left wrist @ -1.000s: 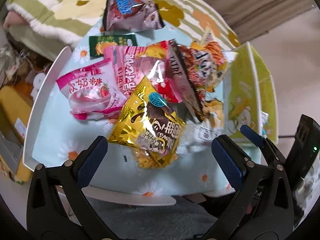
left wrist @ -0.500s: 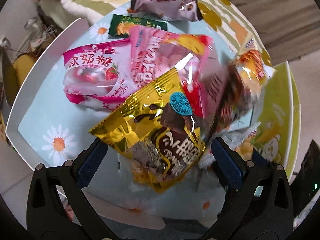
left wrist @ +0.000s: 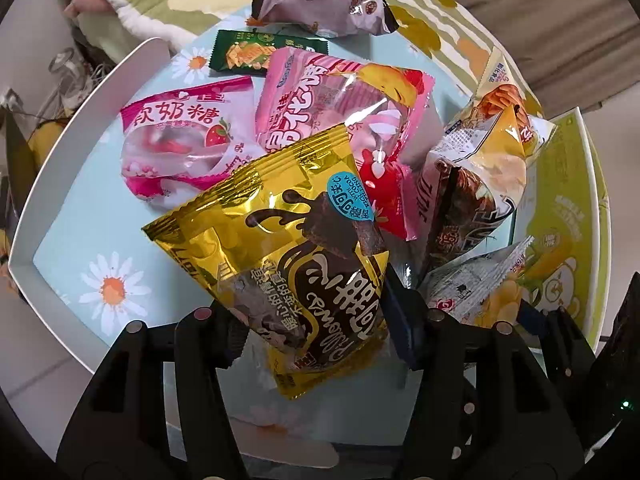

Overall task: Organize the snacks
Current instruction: 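Grasp the gold chocolate bag with the left tool while the right tool grasps the potato chip bag, then carry both bags over the yellow box and open both tools to release them, then move both tools back over the remaining snacks on the table, then grasp the pink candy bag with the left tool while the right tool grasps the yellow chip bag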

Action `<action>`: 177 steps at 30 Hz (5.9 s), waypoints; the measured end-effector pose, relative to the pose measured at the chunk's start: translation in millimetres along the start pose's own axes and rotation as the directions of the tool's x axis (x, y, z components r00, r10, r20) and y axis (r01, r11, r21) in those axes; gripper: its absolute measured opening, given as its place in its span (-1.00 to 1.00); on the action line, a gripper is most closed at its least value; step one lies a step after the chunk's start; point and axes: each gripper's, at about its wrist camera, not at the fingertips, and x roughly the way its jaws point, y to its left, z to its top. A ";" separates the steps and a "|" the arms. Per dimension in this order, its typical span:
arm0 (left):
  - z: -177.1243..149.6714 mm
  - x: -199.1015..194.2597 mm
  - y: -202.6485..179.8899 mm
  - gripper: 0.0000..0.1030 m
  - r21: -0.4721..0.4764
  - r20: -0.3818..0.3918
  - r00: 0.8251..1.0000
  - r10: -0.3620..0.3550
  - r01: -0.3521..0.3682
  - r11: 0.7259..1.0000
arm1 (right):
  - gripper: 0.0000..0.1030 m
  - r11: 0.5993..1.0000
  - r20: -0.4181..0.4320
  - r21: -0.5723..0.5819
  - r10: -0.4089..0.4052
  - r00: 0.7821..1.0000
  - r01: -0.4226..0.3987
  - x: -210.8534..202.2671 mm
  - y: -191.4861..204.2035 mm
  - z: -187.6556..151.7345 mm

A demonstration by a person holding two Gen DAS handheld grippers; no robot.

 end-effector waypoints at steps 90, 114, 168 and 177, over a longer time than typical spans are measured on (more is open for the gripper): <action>35.1 22.2 -384.8 0.99 0.758 -0.075 0.993 -0.089 0.115 0.642 | 0.12 0.721 0.173 0.688 -0.271 0.947 0.080 -174.1 -275.5 -46.9; 16.7 -21.1 -324.3 0.99 0.716 0.003 0.995 -0.099 0.067 0.695 | 0.94 0.755 0.261 0.653 -0.303 0.917 0.064 -172.7 -263.1 -46.0; 67.7 -113.9 -6.5 0.99 0.512 0.063 0.990 -0.124 0.075 0.856 | 0.95 0.741 0.313 0.643 -0.024 0.949 -0.193 -96.8 -16.4 34.1; 97.8 -41.0 -21.0 0.99 0.528 -0.059 0.992 -0.115 0.128 0.840 | 0.95 0.532 0.295 0.803 0.035 0.955 -0.268 -37.7 -33.1 28.2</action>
